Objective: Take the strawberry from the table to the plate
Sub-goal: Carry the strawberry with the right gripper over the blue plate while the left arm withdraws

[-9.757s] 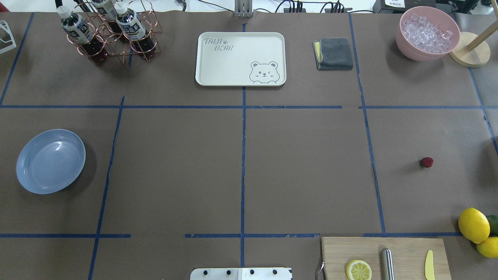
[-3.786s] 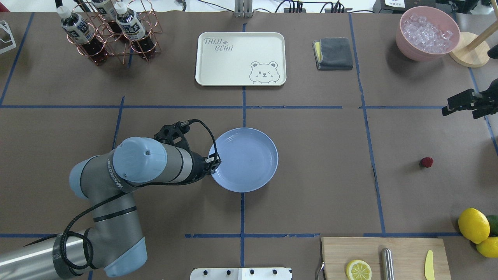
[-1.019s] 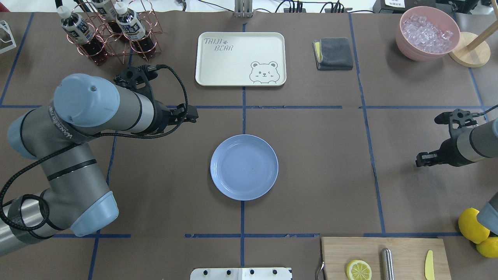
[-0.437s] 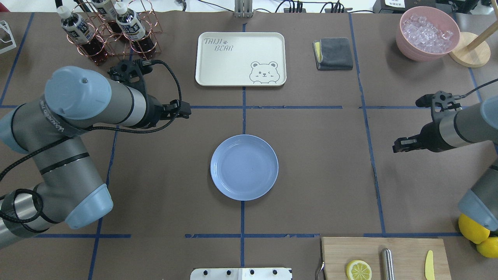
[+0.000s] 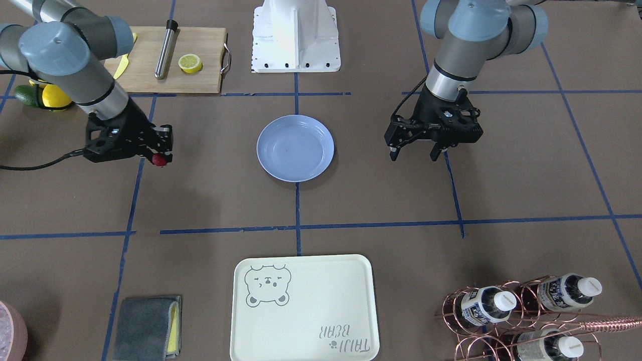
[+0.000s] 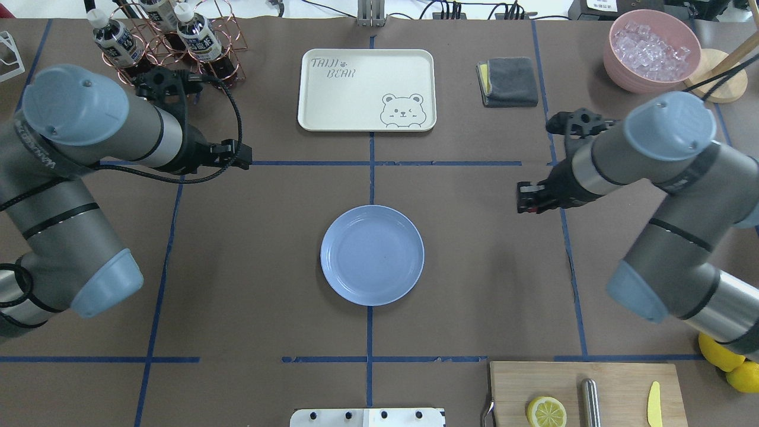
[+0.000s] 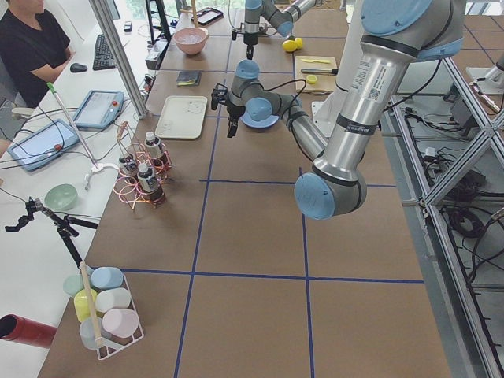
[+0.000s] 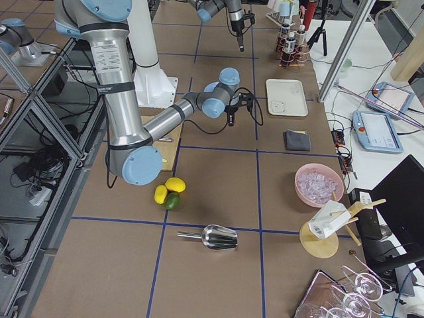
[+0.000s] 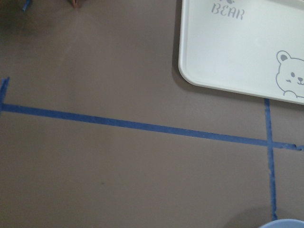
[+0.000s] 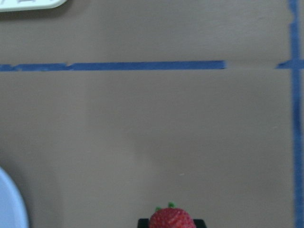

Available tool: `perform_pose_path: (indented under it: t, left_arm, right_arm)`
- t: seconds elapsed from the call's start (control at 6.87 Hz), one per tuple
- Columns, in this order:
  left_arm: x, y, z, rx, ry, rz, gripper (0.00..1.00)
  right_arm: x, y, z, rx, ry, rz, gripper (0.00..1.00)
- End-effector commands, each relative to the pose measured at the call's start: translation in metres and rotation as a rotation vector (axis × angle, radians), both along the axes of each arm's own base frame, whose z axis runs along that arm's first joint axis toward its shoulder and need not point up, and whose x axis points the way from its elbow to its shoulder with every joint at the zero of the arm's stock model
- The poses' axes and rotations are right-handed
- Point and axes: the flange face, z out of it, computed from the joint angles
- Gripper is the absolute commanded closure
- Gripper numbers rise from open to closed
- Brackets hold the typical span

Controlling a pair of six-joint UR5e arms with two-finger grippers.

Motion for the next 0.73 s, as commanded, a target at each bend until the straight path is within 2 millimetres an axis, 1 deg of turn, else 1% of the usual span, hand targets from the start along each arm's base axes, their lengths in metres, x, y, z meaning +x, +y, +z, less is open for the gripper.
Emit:
perform_pose_path:
  t: [0.0, 0.15, 0.29, 0.44, 0.58]
  left_arm:
    - [-0.055, -0.02, 0.052, 0.057, -0.085, 0.1, 0.0]
    - [-0.085, -0.028, 0.075, 0.08, -0.12, 0.128, 0.0]
    - [-0.119, -0.039, 0.096, 0.118, -0.167, 0.143, 0.0]
    - [-0.147, -0.046, 0.116, 0.125, -0.174, 0.179, 0.0]
    - [-0.17, -0.048, 0.133, 0.143, -0.194, 0.205, 0.0]
  right_arm:
    - [-0.092, 0.036, -0.103, -0.056, 0.041, 0.023, 1.0]
    - [-0.121, 0.048, -0.123, -0.058, 0.045, 0.029, 1.0]
    - [-0.162, 0.055, -0.139, -0.064, 0.06, 0.032, 1.0]
    - [-0.197, 0.056, -0.145, -0.061, 0.091, 0.035, 1.0]
    - [-0.22, 0.059, -0.151, -0.066, 0.106, 0.019, 1.0]
